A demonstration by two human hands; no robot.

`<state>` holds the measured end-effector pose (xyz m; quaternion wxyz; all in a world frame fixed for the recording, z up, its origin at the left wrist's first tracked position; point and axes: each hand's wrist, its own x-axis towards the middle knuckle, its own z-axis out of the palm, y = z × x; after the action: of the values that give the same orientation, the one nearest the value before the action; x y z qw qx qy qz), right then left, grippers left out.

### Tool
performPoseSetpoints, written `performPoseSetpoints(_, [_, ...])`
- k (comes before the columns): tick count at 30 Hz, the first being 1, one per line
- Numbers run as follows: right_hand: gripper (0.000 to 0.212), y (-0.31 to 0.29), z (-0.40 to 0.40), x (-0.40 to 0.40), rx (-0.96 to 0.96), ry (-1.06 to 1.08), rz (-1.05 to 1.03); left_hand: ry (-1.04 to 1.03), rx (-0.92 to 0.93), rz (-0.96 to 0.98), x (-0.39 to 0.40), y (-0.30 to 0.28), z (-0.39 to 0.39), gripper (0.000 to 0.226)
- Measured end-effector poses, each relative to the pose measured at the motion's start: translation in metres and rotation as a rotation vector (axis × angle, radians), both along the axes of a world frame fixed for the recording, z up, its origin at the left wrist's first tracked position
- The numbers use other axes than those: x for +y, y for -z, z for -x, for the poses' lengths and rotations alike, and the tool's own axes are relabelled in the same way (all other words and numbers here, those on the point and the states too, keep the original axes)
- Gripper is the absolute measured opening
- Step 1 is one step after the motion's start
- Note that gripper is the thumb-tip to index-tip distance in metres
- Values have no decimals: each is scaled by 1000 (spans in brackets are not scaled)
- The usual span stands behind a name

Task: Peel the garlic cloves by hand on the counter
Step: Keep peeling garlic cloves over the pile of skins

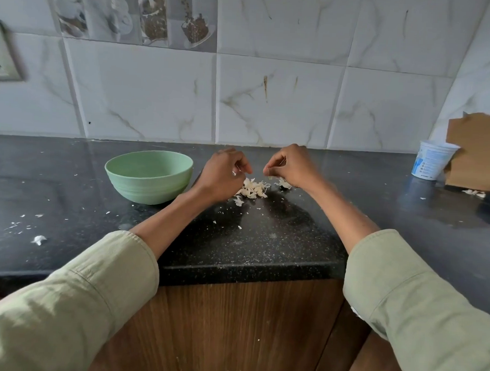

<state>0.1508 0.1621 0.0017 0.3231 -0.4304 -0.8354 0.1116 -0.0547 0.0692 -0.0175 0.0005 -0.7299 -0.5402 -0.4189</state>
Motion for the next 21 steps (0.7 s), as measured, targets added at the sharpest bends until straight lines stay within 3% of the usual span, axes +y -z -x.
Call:
performPoseSetpoints(8, [9, -1, 9, -8, -32, 32, -33, 7, 8, -6, 1, 1, 0, 28])
performPoseSetpoints(14, [7, -17, 14, -14, 255, 53, -324, 5, -16, -32, 6, 3, 2, 30])
performPoseSetpoints(18, [8, -4, 18, -14, -86, 62, 9, 5, -12, -41, 5, 2, 0, 29])
performPoseSetpoints(21, [8, -4, 17, -14, -89, 59, 6, 0, -6, -37, 4, 2, 1, 29])
